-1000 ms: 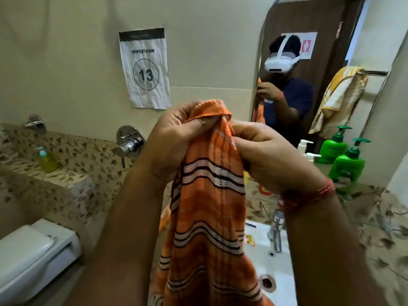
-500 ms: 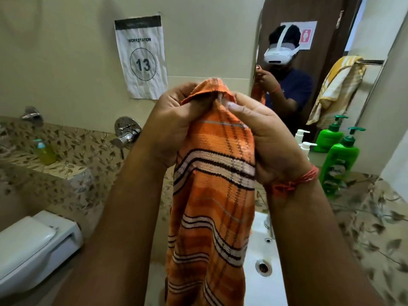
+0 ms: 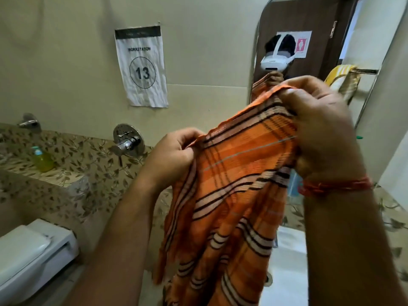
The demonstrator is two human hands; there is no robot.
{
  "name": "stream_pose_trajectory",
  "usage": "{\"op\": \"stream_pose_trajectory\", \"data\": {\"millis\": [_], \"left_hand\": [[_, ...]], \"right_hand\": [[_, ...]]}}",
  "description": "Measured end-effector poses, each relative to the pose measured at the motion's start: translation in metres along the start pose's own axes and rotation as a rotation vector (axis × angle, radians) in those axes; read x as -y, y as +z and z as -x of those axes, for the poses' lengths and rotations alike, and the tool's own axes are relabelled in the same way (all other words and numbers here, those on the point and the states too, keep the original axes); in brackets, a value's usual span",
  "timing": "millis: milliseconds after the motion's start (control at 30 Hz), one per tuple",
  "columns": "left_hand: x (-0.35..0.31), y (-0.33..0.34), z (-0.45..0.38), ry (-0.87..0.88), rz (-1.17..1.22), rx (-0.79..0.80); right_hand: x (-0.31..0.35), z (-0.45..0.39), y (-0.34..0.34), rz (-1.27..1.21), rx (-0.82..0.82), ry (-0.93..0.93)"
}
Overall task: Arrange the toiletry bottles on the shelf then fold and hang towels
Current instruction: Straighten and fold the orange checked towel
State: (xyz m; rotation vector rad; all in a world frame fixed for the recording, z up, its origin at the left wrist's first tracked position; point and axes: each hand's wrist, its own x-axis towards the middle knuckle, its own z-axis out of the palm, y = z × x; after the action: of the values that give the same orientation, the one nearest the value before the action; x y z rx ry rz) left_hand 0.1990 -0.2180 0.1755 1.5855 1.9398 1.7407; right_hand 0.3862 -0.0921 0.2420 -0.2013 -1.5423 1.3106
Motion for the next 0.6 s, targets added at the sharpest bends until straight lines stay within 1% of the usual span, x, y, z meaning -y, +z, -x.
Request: {"op": "stream_pose_trajectory", "data": {"millis": [67, 133, 167, 200, 267, 333, 433, 533, 600], "left_hand": [[0.01, -0.007, 0.002, -0.039, -0.097, -0.092], [0.011, -0.009, 0.001, -0.045, -0.136, -0.215], [0.007, -0.007, 0.0, -0.03, -0.158, -0.244], [0.001, -0.004, -0.002, -0.007, -0.18, -0.24], [-0.015, 0.006, -0.008, 0.065, -0.226, -0.18], [-0.033, 0.015, -0.015, 0.136, -0.241, -0.114], [-0.047, 0.015, -0.02, 0.215, -0.223, -0.082], [-0.035, 0.0, -0.016, 0.18, -0.352, -0.036], [-0.02, -0.01, -0.008, 0.085, -0.447, -0.053]], "right_hand": [[0.005, -0.005, -0.015, 0.155, -0.009, -0.096], [0.007, -0.009, -0.026, 0.385, 0.03, -0.135], [0.006, -0.009, -0.027, 0.546, 0.082, -0.124], [0.004, -0.008, -0.025, 0.694, 0.166, -0.093], [-0.003, 0.0, -0.011, 0.86, 0.338, -0.021], [-0.01, 0.01, 0.007, 0.921, 0.426, -0.059], [-0.016, 0.012, 0.019, 0.955, 0.426, -0.17], [-0.014, 0.005, 0.006, 0.988, 0.416, -0.161], [-0.011, 0.008, 0.0, 0.852, 0.369, -0.131]]}}
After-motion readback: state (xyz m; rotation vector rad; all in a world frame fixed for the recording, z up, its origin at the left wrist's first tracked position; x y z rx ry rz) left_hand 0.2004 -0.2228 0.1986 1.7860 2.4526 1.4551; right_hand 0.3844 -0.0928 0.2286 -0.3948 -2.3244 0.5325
